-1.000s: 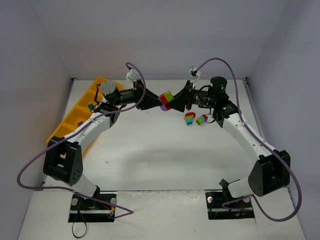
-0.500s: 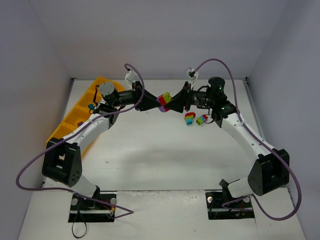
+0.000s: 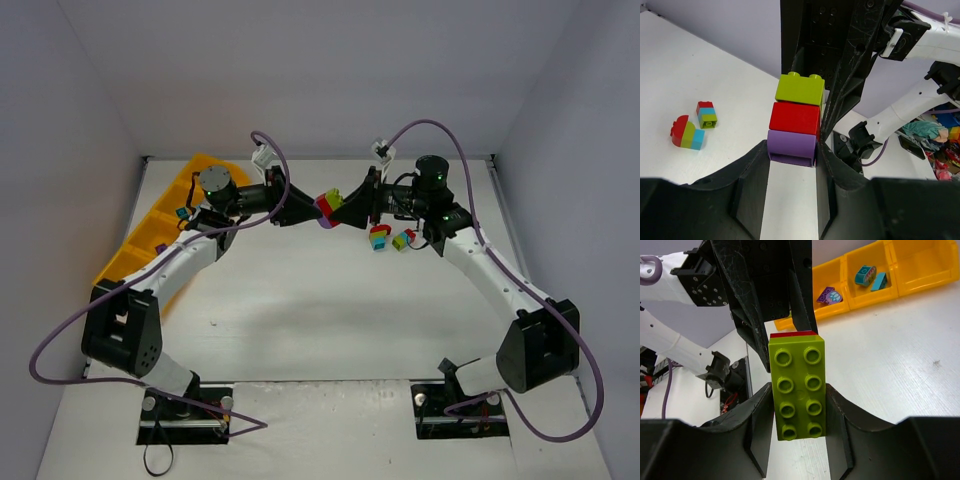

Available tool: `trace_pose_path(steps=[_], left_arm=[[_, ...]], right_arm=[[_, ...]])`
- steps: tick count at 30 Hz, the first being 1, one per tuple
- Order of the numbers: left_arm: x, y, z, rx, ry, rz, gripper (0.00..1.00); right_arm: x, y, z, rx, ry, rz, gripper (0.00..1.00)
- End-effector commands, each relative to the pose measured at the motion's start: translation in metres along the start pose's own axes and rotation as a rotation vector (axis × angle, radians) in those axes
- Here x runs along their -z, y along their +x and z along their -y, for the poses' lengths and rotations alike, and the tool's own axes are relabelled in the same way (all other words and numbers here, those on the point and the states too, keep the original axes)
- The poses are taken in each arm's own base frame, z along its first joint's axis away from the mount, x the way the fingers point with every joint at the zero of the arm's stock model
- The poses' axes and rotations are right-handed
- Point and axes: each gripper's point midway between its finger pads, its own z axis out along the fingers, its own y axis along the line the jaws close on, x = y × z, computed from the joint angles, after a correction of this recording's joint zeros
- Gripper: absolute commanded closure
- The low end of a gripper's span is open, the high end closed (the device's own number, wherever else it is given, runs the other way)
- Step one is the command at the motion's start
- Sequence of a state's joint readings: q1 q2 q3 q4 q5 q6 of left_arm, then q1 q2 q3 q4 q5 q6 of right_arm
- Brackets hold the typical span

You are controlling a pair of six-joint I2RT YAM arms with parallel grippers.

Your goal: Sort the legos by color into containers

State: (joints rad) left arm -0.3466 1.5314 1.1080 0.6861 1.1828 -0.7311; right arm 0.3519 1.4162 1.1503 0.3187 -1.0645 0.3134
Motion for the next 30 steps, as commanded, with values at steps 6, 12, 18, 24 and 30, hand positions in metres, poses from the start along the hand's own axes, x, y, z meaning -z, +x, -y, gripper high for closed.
trace_pose_path(steps=[6,12,18,24,30], left_arm=[[0.019,-0.006,0.013,-0.138,-0.053,-0.011,1.00],[0.029,0.000,0.009,-0.115,-0.080,-0.014,1.00],[0.032,-0.001,0.011,-0.110,-0.090,-0.012,1.00],[0.090,-0.017,-0.042,-0.056,-0.463,0.066,1.00],[0.232,-0.004,-0.119,0.113,-1.386,0.089,1.00]], right_arm=[[0.024,-0.028,-0.021,0.106,0.002,0.080,1.00],[0.029,-0.029,-0.019,0.111,0.020,0.089,1.00],[0.030,-0.029,-0.018,0.117,0.033,0.094,1.00],[0.033,-0.025,-0.003,0.083,0.133,0.100,1.00],[0.039,-0.017,0.009,0.056,0.218,0.097,1.00]])
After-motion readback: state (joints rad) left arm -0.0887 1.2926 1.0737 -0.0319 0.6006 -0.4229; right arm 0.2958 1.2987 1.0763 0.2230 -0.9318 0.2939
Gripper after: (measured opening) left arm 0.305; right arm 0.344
